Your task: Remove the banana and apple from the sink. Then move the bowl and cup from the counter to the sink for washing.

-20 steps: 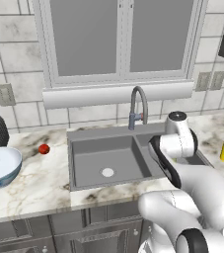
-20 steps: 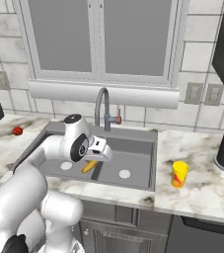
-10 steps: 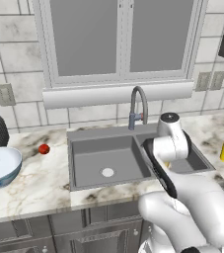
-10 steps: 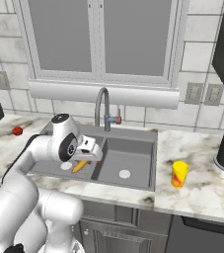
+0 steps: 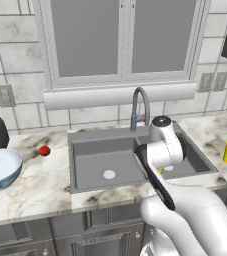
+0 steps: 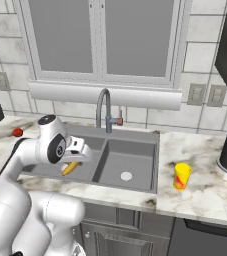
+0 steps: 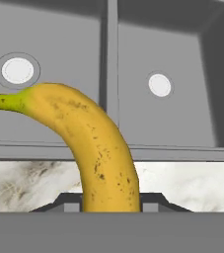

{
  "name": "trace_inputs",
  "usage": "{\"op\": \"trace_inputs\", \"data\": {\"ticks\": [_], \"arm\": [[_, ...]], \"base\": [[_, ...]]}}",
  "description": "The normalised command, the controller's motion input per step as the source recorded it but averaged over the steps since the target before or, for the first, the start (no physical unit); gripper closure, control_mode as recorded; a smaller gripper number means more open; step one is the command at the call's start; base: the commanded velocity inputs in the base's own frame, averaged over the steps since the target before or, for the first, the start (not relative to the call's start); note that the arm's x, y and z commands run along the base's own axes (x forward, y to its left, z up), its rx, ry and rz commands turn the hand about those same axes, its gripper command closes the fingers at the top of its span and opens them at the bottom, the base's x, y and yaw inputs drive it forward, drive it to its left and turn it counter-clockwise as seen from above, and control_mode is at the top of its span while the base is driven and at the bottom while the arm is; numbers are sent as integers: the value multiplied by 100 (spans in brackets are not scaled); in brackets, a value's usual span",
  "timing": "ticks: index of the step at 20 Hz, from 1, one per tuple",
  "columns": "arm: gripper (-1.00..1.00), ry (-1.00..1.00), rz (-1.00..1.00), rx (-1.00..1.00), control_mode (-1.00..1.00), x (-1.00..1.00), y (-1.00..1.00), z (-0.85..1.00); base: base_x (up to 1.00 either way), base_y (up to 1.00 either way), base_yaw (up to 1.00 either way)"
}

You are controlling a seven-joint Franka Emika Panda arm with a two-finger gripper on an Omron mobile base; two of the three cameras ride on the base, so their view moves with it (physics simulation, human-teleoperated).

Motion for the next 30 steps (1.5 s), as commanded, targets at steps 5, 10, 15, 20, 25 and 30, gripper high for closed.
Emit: {"op": "trace_inputs", "data": {"ticks": [5,10,15,20,25,30], "arm": [[100,2,4,-1,-100,-4,35,8],[100,1,4,0,-100,-5,36,9],[100,0,4,0,-100,-4,35,9],[100,0,3,0,-100,-1,36,6],[100,0,2,3,-100,-1,34,2],[100,0,0,5,-100,0,36,0]], "base": [[0,0,0],[0,0,0],[0,0,0],[0,0,0],[0,0,0],[0,0,0]]}}
